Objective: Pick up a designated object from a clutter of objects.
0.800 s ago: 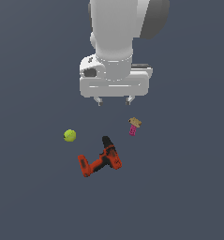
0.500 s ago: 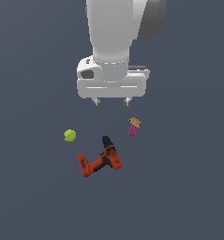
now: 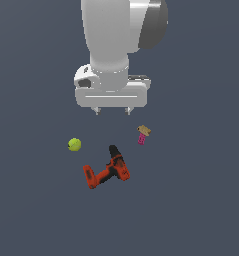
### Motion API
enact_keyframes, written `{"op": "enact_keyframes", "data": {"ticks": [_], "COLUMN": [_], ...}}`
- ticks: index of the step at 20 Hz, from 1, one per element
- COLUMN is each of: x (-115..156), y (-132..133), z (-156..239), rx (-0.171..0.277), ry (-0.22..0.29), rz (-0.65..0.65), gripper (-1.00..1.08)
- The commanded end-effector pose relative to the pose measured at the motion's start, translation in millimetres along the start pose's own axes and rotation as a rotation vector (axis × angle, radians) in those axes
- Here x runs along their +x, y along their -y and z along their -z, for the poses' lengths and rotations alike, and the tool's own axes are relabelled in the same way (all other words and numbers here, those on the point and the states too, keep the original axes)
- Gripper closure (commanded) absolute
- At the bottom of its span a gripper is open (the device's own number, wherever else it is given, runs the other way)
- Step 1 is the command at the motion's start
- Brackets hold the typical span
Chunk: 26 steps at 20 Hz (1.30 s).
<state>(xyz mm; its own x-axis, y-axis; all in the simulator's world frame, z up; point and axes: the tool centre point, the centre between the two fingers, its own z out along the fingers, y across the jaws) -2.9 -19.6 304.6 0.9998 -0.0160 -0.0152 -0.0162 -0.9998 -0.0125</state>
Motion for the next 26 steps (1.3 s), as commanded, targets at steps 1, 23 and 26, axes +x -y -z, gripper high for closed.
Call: {"op": "enact_keyframes", "data": {"ticks": [1,23,26], "x": [0,-54,-72], "y": [3,103,120], "z": [-4,-152,-175], "rx": [-0.001,-0.036,-0.035], "ry": [0.000,-0.003,-0.004], "rz": [0.011,0.500,0.593], "gripper": [-0.92,-0.92,-0.92]}}
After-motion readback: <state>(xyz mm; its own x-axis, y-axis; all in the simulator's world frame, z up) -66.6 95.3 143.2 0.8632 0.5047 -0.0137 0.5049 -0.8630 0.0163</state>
